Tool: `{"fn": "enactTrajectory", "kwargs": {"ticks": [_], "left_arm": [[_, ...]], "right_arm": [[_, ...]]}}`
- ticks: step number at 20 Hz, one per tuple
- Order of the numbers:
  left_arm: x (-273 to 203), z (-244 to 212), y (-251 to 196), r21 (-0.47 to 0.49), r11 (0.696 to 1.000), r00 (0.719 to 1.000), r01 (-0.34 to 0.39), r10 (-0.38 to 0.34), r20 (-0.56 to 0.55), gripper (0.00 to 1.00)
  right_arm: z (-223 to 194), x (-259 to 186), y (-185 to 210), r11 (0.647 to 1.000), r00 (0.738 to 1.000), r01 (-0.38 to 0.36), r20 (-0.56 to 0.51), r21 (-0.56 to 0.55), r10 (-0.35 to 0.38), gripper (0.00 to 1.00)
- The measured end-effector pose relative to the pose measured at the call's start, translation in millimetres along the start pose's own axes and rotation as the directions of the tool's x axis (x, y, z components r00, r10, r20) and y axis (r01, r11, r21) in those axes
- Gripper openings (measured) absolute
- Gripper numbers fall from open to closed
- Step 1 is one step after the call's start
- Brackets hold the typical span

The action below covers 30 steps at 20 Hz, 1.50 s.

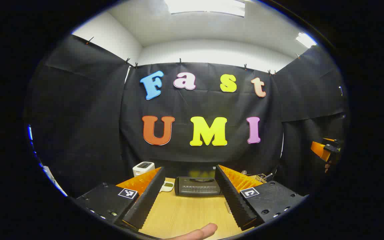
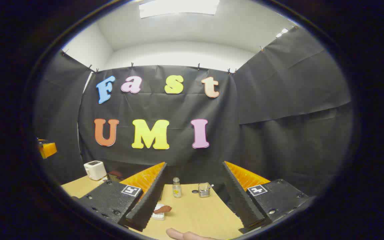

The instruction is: Open the electric oven with the left hand, put the food in, and close the electric oven.

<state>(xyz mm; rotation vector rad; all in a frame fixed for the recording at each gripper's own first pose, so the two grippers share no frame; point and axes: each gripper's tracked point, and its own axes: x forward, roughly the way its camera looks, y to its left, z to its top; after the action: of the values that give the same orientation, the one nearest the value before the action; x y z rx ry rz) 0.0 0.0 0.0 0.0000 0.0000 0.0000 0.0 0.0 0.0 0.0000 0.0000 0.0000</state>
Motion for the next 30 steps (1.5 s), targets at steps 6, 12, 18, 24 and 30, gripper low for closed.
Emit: {"fn": "enactTrajectory", "kwargs": {"ticks": [6, 12, 18, 24, 30], "left_arm": [[3, -5, 8, -0.010, 1.000, 1.000, -0.023, 0.023, 0.007, 0.95], [21, -17, 14, -0.003, 0.999, 0.999, -0.054, 0.054, 0.000, 0.95], [60, -35, -1, -0.041, 0.998, 0.998, -0.048, 0.046, -0.029, 0.95], [137, -88, -24, 0.036, 0.999, 0.993, -0.012, 0.016, -0.114, 0.95], [219, -156, -62, 0.005, 0.997, 0.967, 0.076, -0.073, -0.244, 0.96]], "right_arm": [[2, -11, -2, 1.000, 1.000, -0.004, 0.023, -0.001, 0.004, 0.96], [-15, -6, 3, 1.000, 1.000, -0.010, 0.013, -0.017, 0.010, 1.00], [-21, 8, -6, 1.000, 0.999, 0.015, 0.030, 0.006, -0.016, 1.00], [-35, 27, -16, 1.000, 0.999, 0.021, 0.028, 0.021, -0.021, 1.00], [-59, 53, -32, 0.999, 0.999, 0.033, -0.015, 0.037, -0.033, 1.00]]}}
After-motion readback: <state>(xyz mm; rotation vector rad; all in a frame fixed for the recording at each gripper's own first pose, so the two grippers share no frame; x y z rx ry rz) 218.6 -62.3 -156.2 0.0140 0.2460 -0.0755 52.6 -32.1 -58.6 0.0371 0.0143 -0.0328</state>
